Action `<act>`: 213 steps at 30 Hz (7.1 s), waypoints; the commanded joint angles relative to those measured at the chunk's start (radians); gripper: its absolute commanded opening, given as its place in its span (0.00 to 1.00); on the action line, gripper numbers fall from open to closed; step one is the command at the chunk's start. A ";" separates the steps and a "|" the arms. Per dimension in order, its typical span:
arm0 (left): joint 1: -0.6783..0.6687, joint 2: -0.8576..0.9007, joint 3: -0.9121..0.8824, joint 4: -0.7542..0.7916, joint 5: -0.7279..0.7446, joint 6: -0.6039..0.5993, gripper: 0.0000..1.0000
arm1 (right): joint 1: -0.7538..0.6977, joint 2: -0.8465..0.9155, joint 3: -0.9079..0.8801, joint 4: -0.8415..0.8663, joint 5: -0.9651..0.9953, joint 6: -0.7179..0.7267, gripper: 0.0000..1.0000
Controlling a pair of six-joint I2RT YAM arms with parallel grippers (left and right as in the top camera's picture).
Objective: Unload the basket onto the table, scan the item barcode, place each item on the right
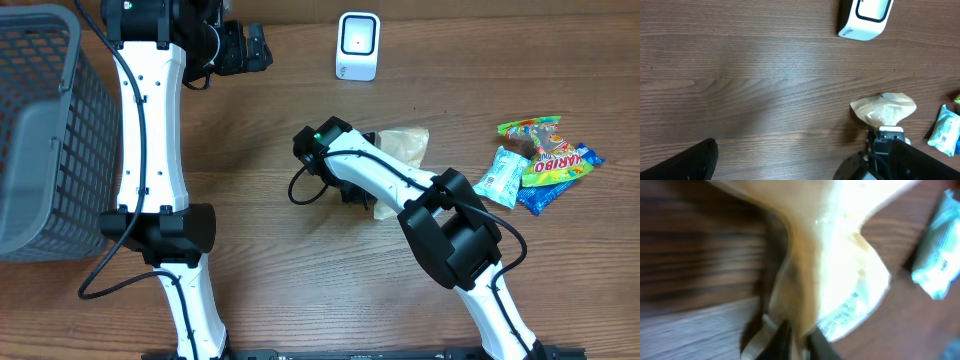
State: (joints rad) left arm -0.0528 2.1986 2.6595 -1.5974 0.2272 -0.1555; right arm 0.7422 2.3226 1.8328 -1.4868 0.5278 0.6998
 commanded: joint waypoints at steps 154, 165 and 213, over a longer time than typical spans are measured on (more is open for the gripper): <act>-0.013 -0.028 0.000 0.001 -0.002 -0.006 1.00 | -0.519 -0.211 -0.441 0.771 -1.379 -0.382 0.04; -0.013 -0.028 0.000 0.001 -0.002 -0.006 1.00 | -0.525 -0.212 -0.327 0.610 -1.076 -0.425 1.00; -0.013 -0.028 0.000 0.001 -0.002 -0.006 1.00 | -0.435 -0.016 -0.132 0.590 -1.325 -0.760 0.04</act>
State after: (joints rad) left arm -0.0528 2.1986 2.6595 -1.5970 0.2272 -0.1555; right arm 0.3077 2.2993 1.7069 -0.8818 -0.7864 -0.0521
